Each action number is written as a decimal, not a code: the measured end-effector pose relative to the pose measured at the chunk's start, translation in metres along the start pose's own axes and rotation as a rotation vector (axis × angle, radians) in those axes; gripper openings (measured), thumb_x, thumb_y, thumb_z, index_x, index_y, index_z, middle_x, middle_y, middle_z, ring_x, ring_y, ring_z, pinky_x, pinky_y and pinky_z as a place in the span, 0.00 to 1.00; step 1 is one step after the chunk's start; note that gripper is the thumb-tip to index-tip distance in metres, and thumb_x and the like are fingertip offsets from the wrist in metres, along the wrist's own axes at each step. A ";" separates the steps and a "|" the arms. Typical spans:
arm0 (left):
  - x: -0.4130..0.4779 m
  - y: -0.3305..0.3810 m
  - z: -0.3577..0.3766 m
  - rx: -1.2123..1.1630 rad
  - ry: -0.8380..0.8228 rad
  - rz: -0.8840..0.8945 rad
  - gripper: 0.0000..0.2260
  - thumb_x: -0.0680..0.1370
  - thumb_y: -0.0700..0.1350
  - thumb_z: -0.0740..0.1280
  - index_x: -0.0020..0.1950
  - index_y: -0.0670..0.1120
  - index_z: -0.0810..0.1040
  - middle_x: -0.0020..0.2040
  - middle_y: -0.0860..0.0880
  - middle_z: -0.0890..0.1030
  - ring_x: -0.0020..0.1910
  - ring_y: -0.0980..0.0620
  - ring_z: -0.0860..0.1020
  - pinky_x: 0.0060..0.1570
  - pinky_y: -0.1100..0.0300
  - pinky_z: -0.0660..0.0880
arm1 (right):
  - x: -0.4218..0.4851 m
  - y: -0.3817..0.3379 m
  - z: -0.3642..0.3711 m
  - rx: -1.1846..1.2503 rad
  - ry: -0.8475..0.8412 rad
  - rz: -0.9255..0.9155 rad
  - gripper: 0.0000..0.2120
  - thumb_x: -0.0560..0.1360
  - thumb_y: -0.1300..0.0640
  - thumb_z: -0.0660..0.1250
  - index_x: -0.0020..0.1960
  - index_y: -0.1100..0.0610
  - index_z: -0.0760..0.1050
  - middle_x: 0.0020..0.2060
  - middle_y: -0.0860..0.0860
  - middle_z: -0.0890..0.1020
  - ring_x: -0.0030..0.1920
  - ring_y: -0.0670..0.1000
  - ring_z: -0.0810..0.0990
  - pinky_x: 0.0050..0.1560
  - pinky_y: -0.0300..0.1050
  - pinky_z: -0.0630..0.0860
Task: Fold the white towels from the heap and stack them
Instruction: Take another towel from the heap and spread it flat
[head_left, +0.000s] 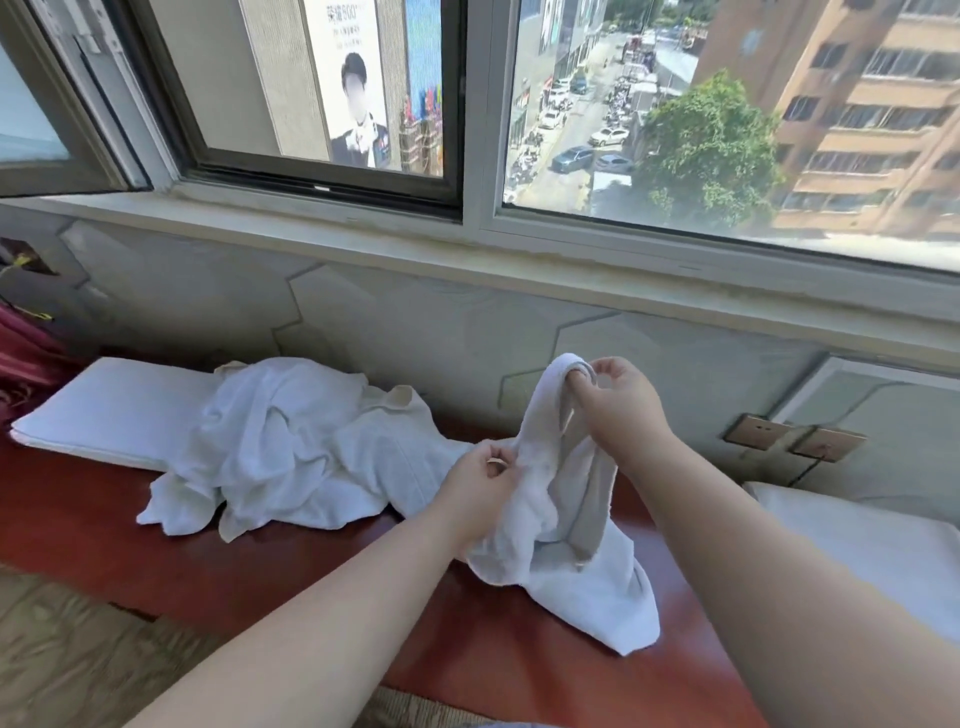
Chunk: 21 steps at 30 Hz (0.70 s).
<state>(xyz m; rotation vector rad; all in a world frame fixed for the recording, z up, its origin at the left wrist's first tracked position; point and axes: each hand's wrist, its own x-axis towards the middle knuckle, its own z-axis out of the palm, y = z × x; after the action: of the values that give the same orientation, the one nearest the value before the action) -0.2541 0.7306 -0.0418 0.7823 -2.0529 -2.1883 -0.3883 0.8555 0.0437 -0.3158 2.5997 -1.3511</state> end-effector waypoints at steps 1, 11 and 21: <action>0.005 0.002 -0.006 -0.176 -0.027 -0.058 0.09 0.76 0.46 0.75 0.51 0.46 0.76 0.43 0.44 0.83 0.40 0.51 0.81 0.42 0.56 0.78 | -0.002 0.002 0.000 -0.004 0.000 0.009 0.16 0.79 0.46 0.66 0.65 0.50 0.74 0.49 0.48 0.82 0.48 0.53 0.80 0.44 0.46 0.71; 0.048 0.019 -0.050 -0.639 -0.087 -0.332 0.14 0.85 0.34 0.59 0.45 0.49 0.75 0.47 0.42 0.82 0.45 0.45 0.82 0.38 0.55 0.82 | -0.068 0.044 0.053 0.005 -0.231 -0.025 0.22 0.81 0.57 0.61 0.64 0.31 0.72 0.30 0.50 0.72 0.30 0.48 0.70 0.37 0.45 0.72; 0.042 0.019 -0.048 -0.299 -0.146 -0.165 0.12 0.83 0.52 0.68 0.55 0.43 0.77 0.51 0.39 0.86 0.48 0.43 0.85 0.54 0.44 0.82 | -0.081 0.014 0.074 0.146 -0.111 -0.011 0.10 0.78 0.63 0.64 0.49 0.49 0.80 0.38 0.48 0.86 0.39 0.49 0.86 0.46 0.48 0.83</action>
<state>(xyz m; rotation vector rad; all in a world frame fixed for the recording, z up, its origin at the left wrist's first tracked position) -0.2777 0.6684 -0.0377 0.8034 -1.7065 -2.6321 -0.2922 0.8275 -0.0038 -0.3714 2.3984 -1.4740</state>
